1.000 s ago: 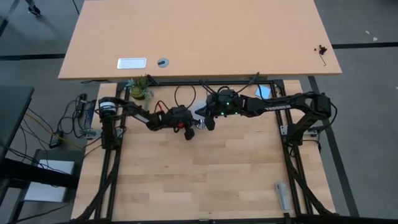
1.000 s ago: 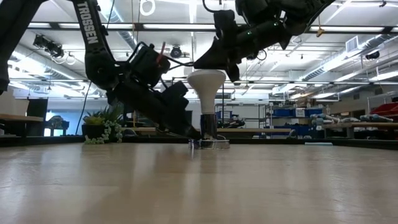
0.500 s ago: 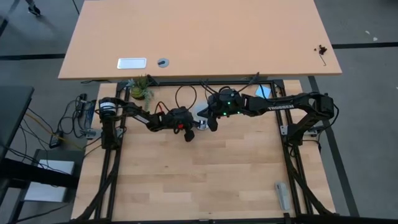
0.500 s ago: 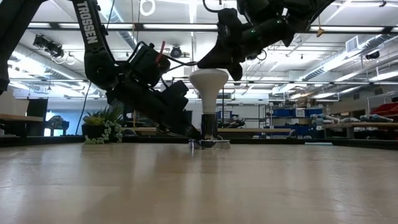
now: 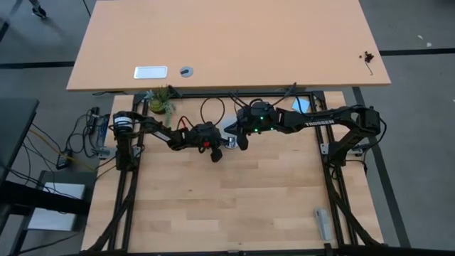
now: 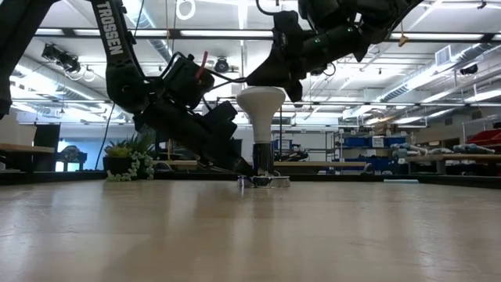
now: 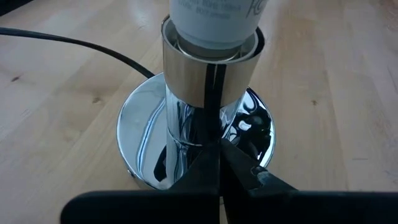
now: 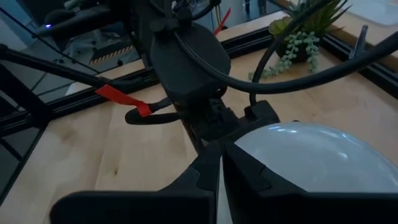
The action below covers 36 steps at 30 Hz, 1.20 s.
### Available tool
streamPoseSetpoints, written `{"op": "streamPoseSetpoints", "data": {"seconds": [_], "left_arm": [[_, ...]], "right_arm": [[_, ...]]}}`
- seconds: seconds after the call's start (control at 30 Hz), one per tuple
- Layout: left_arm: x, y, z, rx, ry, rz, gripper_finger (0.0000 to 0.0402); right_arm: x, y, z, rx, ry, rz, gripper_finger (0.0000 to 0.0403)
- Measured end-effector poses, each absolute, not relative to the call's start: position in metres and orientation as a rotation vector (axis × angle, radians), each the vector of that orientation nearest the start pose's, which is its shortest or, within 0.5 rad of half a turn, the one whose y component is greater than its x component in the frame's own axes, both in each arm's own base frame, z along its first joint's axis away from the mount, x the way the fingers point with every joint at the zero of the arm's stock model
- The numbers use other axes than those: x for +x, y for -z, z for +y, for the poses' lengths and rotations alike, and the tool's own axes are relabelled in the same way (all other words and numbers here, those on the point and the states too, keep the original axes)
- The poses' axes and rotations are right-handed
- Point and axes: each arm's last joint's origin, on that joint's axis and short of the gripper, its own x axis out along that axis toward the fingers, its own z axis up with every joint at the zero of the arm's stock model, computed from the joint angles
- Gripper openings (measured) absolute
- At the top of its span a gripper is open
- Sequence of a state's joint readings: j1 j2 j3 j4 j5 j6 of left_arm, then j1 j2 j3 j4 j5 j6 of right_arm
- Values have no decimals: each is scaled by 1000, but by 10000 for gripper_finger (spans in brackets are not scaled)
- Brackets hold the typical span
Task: Screw lightbulb
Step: Insert the white lightbulb into the desk lamp
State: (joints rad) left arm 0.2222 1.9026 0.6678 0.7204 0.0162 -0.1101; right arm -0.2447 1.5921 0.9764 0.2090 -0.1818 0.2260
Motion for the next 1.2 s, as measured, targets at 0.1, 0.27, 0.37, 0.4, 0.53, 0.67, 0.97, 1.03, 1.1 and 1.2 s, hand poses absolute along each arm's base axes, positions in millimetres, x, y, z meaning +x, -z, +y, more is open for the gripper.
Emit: {"op": "streamPoseSetpoints", "data": {"seconds": [0.1,0.27,0.37,0.4,0.53,0.67,0.97,1.03,1.1,1.2], "left_arm": [[320,-94,72,-169,-229,498,3],[320,-94,71,-169,-220,493,3],[320,-94,71,-171,-215,491,3],[320,-95,71,-171,-215,490,3],[320,-95,71,-170,-215,488,3],[320,-95,71,-170,-216,487,3],[316,-108,69,-161,-202,499,3],[316,-115,69,-149,-199,480,3],[314,-118,69,-148,-202,493,3],[312,-122,67,-146,-204,517,3]], "right_arm": [[339,-239,-79,308,107,384,28],[336,-243,-79,305,113,372,29],[334,-247,-79,302,114,358,30],[334,-248,-79,301,114,353,31],[334,-249,-79,299,118,348,42],[334,-249,-79,295,136,343,63],[314,-278,-88,267,170,281,93],[307,-285,-90,251,178,276,85],[302,-288,-91,247,184,283,71],[298,-290,-91,239,189,300,42]]}}
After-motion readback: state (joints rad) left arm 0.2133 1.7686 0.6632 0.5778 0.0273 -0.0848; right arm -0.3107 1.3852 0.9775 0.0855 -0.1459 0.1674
